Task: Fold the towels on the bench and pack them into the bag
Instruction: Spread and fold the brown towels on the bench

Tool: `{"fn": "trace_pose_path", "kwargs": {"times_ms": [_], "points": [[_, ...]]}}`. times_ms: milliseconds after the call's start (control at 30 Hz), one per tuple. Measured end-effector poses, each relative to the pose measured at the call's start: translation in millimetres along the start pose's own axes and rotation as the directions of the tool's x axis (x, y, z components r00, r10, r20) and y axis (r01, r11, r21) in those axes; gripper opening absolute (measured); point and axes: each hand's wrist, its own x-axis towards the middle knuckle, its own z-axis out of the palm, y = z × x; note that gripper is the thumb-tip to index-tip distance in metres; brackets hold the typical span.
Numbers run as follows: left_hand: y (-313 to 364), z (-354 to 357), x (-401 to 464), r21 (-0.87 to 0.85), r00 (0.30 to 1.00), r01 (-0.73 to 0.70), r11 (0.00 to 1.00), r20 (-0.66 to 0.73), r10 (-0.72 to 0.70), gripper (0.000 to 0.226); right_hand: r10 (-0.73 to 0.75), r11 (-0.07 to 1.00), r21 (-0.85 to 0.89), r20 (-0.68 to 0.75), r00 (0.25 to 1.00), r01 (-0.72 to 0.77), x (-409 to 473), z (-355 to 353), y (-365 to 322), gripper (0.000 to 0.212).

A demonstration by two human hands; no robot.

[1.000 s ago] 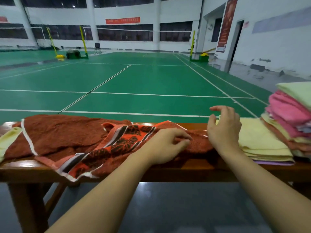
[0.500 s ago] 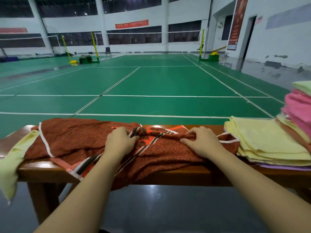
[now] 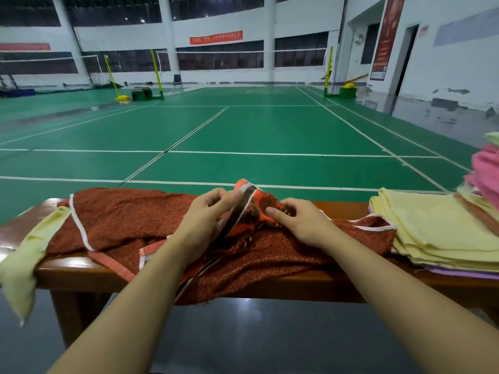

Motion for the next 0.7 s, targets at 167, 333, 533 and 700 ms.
{"fn": "trace_pose_path", "kwargs": {"times_ms": [167, 333, 533, 700], "points": [[7, 10, 11, -0.049, 0.987, 0.153, 0.987, -0.050, -0.155, 0.076, -0.131, 0.967, 0.210, -0.067, 0.989, 0.143, -1, -7, -3, 0.015], [15, 29, 17, 0.017, 0.986, 0.163, 0.986, -0.044, -0.162, 0.044, -0.152, 0.947, 0.284, -0.021, 0.988, 0.151, -2, -15, -7, 0.021], [41, -13, 42, 0.345, 0.955, 0.001, 0.939, -0.278, 0.101, 0.036, -0.040, 0.997, 0.076, 0.233, 0.972, 0.023, -6, -54, -8, 0.036], [75, -90, 64, 0.463, 0.771, 0.011, 0.886, -0.568, 0.287, 0.034, 0.061, 0.995, -0.084, 0.099, 0.993, -0.052, 10, -102, 6, 0.064]]}}
